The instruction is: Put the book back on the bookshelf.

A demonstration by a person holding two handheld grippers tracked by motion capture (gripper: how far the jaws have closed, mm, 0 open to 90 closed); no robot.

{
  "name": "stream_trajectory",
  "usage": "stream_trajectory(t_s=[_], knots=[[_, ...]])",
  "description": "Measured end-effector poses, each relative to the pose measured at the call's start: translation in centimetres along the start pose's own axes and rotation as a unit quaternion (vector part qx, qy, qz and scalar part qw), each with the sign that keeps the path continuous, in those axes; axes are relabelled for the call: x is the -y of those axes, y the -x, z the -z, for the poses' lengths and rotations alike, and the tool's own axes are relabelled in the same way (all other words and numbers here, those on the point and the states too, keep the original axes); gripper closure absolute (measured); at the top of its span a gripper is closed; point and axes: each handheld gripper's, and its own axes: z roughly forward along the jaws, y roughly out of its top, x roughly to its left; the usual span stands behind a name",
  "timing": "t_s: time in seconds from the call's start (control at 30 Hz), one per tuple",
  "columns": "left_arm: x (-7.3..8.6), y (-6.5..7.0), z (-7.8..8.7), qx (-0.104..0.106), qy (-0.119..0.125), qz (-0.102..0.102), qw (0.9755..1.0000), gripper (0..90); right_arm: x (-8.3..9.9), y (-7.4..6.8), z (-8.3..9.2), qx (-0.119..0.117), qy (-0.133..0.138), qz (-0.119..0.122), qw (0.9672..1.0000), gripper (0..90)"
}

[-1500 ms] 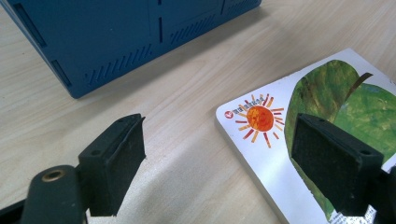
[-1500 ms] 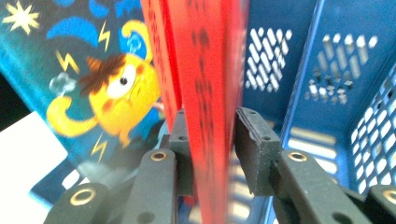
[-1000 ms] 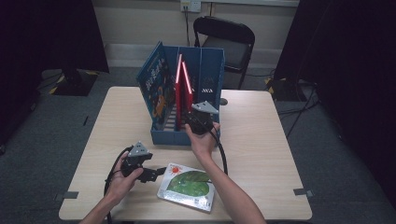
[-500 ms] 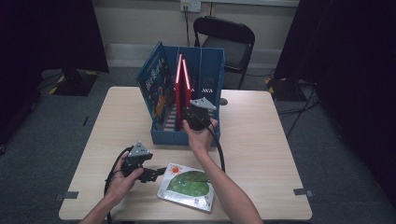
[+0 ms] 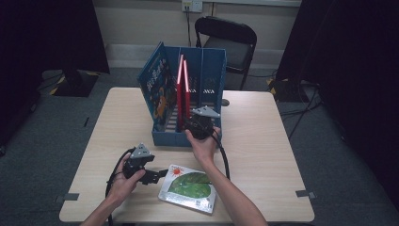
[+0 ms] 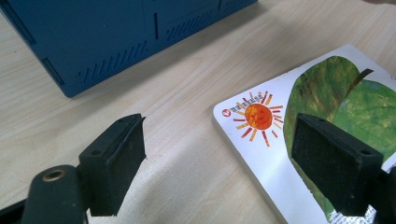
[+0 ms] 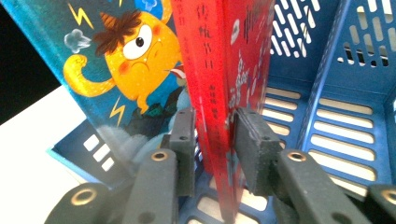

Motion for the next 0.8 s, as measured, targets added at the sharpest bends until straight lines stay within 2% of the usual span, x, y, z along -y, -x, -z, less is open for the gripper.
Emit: stream_trajectory(t_s=[0.1,0.27,0.37,0.8], knots=[[0.0,0.0,-0.1,-0.002,-0.001,0.002,1.0,17.4,0.0,-0.2,0.0,-0.005,0.0,0.0,1.0,74.2],[0.0,-0.1,0.1,-0.002,0.001,0.002,1.0,17.4,-0.6,-0.7,-0.8,-0.005,-0.005,0.015,0.9999,73.9],[0.1,-0.2,0.1,-0.003,0.001,0.003,1.0,17.4,-0.7,-0.9,-1.2,-0.006,-0.006,0.016,0.9998,73.8],[0.1,-0.2,0.2,-0.003,0.001,0.004,1.0,17.5,-1.7,-0.1,-2.4,-0.009,-0.012,0.031,0.9994,74.1]])
